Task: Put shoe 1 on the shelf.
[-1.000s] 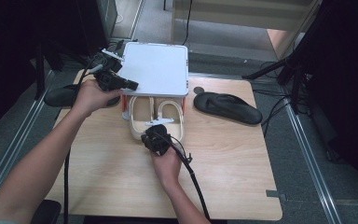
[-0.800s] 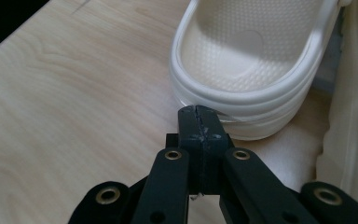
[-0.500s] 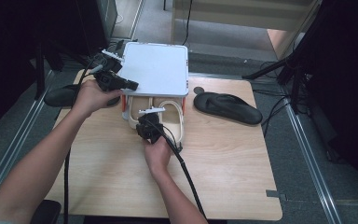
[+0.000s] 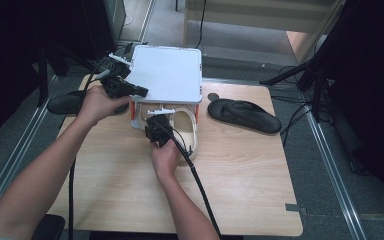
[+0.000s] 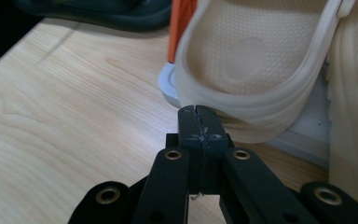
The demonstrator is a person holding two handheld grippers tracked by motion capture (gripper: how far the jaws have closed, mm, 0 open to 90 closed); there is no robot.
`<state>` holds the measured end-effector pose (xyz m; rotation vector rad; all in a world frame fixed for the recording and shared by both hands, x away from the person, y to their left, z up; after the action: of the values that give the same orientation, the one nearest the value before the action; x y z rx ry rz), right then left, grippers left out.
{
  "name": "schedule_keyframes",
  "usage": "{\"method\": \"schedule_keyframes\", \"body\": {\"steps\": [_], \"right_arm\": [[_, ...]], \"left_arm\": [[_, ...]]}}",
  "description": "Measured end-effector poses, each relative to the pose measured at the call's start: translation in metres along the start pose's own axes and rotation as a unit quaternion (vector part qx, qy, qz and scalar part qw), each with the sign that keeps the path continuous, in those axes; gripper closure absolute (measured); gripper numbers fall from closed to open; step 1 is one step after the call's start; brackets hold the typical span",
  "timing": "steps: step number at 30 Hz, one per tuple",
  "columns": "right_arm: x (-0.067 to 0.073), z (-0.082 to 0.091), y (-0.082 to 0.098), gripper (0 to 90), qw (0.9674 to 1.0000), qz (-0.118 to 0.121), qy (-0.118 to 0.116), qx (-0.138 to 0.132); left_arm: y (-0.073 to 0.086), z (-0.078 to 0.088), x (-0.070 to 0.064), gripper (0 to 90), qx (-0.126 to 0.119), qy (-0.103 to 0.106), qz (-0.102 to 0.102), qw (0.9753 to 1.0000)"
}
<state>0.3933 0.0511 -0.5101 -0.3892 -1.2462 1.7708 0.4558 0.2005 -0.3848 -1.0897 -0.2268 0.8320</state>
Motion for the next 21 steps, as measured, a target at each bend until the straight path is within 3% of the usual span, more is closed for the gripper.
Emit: {"method": "schedule_keyframes", "body": {"steps": [11,15,17,21], "right_arm": [[0.004,0.050,0.009,90.0,0.9983,0.014,-0.054,-0.014],[-0.003,0.076,0.021,90.0,0.9973,0.017,-0.071,-0.012],[-0.008,0.089,0.028,90.0,0.9971,0.006,-0.075,-0.013],[-0.018,0.110,0.041,90.0,0.9972,0.005,-0.073,-0.015]], "left_arm": [[0.000,0.000,0.000,90.0,0.002,-0.002,0.001,1.0000],[-0.001,0.000,0.000,90.0,0.002,-0.001,0.002,1.0000],[-0.001,0.000,0.000,90.0,0.003,0.000,0.003,1.0000],[-0.001,0.000,0.000,90.0,0.003,-0.002,0.002,1.0000]]}}
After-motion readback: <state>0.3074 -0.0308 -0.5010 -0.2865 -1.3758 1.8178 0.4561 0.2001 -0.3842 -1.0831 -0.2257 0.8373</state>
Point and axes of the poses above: each handheld gripper's, and its own axes: z roughly backward along the jaws, y roughly out of its underside, x roughly to its left, the point moved 1 cm from there along -z, roughly forward along the jaws, and after that the axes turned 15 degrees about -x, right-handed, at the moved point
